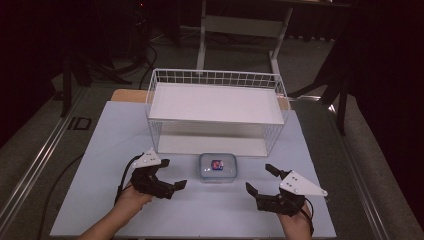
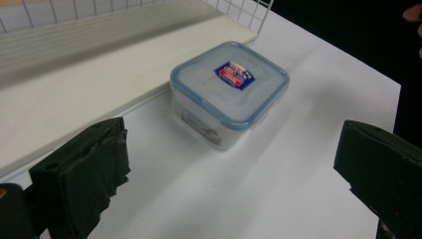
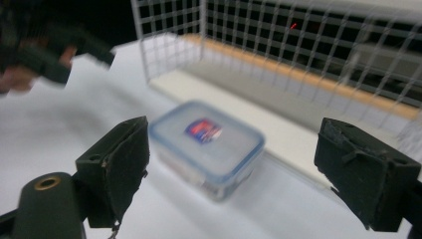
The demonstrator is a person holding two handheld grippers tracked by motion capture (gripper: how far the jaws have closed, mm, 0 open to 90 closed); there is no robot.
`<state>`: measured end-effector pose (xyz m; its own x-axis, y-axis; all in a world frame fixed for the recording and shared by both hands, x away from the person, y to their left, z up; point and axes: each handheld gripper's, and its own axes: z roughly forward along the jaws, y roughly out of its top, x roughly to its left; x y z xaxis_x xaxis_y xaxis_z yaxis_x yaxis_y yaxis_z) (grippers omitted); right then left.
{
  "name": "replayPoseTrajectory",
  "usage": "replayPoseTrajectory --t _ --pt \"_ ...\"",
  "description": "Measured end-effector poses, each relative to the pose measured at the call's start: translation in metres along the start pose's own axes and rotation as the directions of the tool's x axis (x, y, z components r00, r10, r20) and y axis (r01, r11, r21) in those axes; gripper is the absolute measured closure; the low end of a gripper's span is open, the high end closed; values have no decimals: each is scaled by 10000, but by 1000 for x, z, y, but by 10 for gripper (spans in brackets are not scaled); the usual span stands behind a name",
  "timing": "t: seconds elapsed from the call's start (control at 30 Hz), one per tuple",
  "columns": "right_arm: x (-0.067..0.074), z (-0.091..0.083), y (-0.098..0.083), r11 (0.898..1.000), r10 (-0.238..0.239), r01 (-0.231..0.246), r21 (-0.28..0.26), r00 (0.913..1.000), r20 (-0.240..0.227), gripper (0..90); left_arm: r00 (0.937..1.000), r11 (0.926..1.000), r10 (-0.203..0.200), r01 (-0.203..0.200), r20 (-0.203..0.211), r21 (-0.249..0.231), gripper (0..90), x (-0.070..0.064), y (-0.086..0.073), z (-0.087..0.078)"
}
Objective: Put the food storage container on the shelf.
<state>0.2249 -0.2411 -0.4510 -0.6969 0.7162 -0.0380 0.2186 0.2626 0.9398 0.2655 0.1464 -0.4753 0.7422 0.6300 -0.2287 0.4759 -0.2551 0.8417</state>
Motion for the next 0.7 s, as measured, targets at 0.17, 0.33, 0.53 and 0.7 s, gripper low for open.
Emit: replayPoseTrajectory --t 0.17,0.33,0.53,0.7 --pt "-6 13 4 9980 200 -147 622 9961 -856 142 9998 9999 18 -16 208 -111 19 0 5 4" --pt "-12 29 9 9974 297 -236 679 9955 -900 142 9991 9995 -53 67 432 -304 19 1 15 12" --pt "-18 43 18 9975 655 -627 313 9930 -984 146 9982 9996 -131 116 593 262 19 0 28 29" --pt "-25 60 20 9918 896 -802 991 9915 -946 144 9944 9949 -848 810 636 605 19 5 35 46"
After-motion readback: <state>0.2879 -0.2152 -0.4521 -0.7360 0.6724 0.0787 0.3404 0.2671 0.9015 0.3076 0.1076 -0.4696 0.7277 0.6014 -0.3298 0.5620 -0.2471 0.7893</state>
